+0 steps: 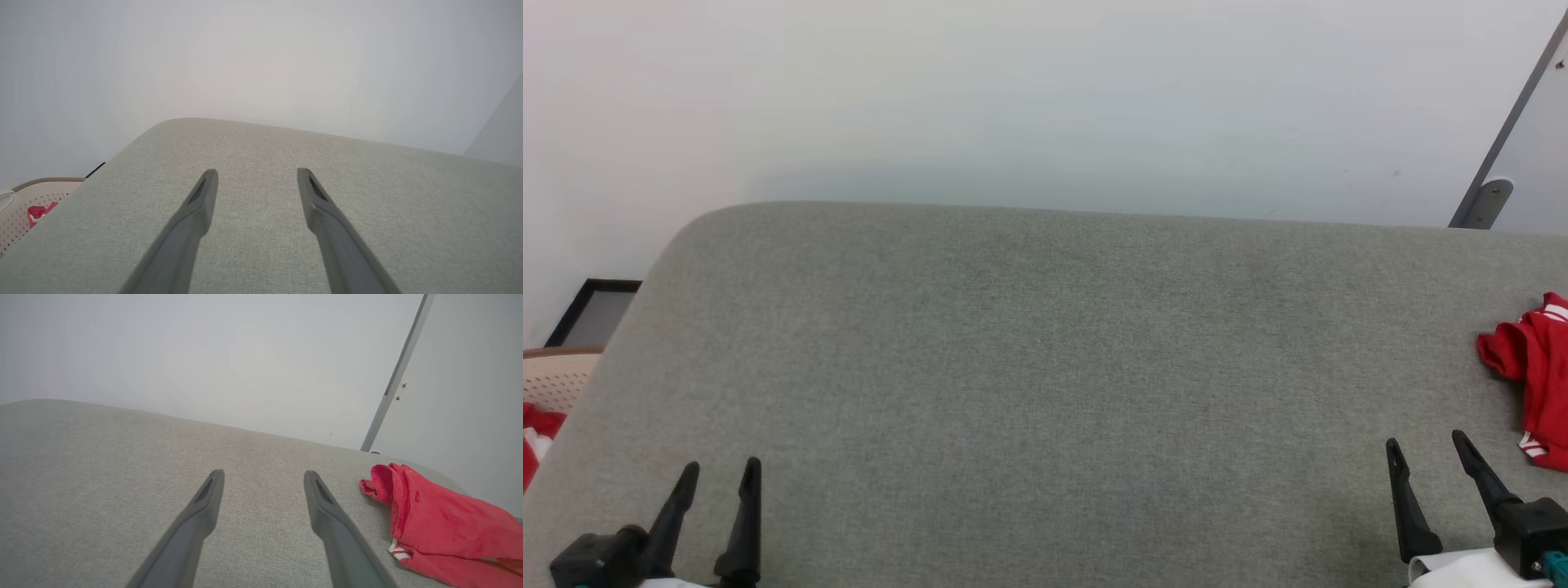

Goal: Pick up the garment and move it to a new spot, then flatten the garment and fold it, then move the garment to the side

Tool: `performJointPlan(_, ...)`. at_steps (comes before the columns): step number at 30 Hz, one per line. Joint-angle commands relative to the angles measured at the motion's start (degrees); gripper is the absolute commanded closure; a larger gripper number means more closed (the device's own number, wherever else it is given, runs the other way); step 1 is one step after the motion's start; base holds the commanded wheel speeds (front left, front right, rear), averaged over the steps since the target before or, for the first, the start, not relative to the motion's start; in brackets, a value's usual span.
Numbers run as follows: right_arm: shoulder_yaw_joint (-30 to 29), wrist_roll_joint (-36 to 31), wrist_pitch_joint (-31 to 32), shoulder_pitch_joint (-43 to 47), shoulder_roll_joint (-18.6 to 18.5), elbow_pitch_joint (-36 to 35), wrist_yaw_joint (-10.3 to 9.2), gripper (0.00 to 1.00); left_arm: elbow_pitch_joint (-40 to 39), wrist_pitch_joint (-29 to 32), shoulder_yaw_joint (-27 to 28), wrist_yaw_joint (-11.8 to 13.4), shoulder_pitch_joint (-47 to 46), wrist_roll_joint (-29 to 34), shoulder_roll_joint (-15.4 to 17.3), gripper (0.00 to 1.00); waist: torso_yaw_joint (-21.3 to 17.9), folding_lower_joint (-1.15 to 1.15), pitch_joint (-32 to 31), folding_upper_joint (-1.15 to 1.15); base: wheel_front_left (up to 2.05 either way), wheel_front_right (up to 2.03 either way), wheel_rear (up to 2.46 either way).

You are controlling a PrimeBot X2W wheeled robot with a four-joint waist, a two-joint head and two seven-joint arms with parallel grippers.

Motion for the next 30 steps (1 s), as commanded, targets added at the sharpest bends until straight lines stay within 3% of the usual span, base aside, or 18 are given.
performJointPlan(1, -0.19, -0.43, -0.23, 0.74, 0.19, -0.40, -0.12, 0.00, -0.31, -0.04, 0.01, 0.10, 0.47, -0.27, -0.01, 0.00, -0.01, 0.00, 0.02, 0.00, 0.00, 0.00, 0.00)
performJointPlan(30, -0.28, -1.20, -0.24, 2.14, 1.85, -1.22, -0.12, 0.00, -1.69, -0.04, -1.78, 0.10, 0.87, -1.18, 0.36, 0.00, 0.13, 0.00, 0.15, 0.00, 0.00, 0.00, 0.00)
